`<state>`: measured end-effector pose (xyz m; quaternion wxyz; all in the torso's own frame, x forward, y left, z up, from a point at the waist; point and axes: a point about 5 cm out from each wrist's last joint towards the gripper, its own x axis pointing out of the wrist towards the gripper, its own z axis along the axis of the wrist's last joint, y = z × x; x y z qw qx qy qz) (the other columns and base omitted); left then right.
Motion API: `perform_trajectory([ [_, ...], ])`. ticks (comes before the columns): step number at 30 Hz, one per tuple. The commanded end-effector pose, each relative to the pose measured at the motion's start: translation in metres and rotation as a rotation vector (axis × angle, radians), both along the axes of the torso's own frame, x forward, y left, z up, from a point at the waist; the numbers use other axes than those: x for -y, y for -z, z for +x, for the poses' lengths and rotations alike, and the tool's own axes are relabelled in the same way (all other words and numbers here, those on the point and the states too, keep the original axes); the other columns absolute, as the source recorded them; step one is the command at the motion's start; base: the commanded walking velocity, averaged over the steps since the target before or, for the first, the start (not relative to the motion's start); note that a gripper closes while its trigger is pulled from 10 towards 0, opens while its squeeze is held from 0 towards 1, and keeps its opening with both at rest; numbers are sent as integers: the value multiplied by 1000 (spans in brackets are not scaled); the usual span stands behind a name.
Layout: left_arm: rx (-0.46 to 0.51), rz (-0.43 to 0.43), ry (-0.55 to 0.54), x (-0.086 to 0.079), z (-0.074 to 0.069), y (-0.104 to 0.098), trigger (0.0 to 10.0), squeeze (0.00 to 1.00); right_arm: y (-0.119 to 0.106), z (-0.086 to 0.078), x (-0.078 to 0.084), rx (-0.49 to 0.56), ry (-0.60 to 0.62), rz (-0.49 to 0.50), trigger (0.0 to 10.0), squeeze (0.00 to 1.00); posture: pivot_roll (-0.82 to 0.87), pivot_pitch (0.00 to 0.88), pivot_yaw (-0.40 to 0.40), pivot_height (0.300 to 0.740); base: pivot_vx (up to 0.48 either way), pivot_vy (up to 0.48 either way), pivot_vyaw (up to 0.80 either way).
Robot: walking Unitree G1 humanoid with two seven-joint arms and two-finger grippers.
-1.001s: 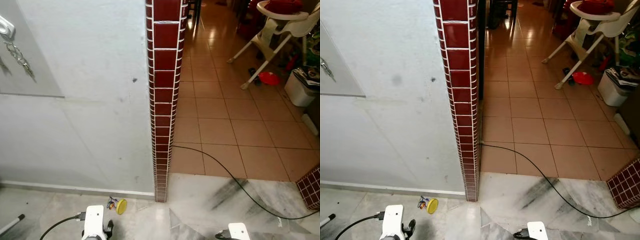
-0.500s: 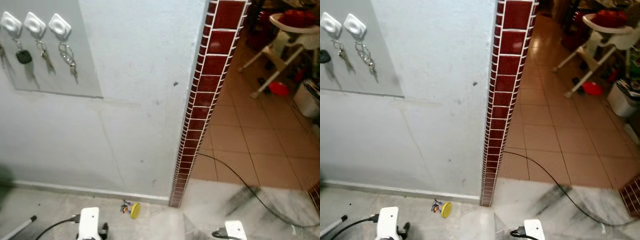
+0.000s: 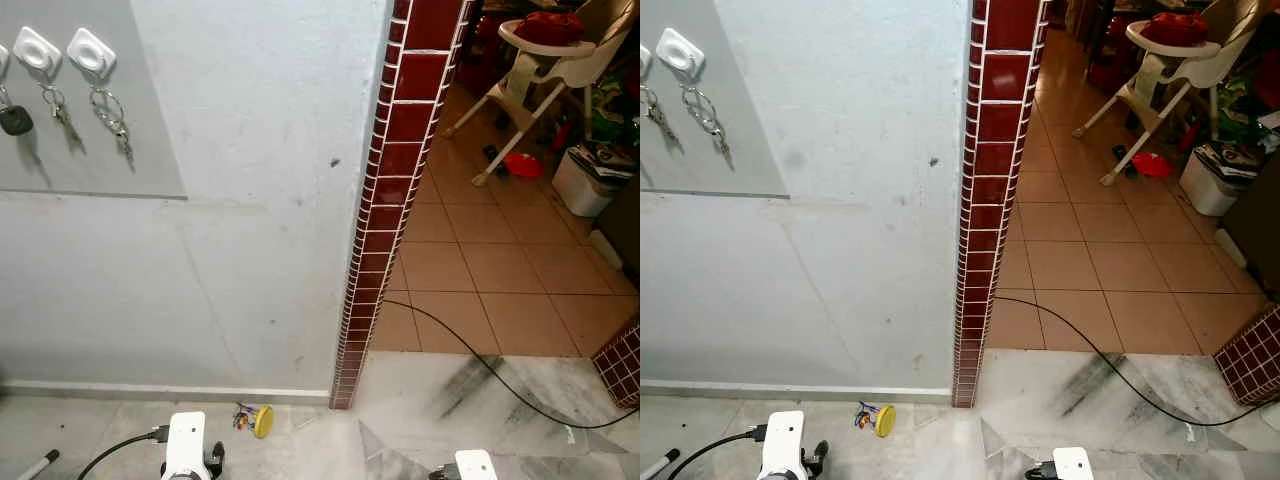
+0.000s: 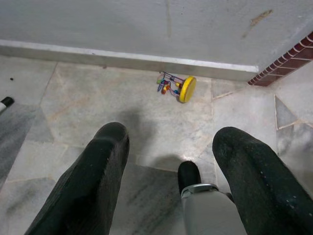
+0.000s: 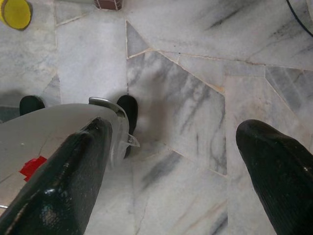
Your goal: Hang keys on a hook
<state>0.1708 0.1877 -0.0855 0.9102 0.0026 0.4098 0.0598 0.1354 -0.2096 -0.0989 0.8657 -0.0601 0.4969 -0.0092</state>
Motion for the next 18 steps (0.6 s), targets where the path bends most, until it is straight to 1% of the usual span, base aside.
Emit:
perform_trajectory([
  [1,-7,6,9,-1,0,0,10000,0,0,0,0,-3,0,0,10000,0,-111,48,6,740,0,0,0],
  [18,-3,2,8,0,0,0,10000,0,1,-1,0,-12,-11,-7,10000,0,-109,49,5,740,0,0,0],
])
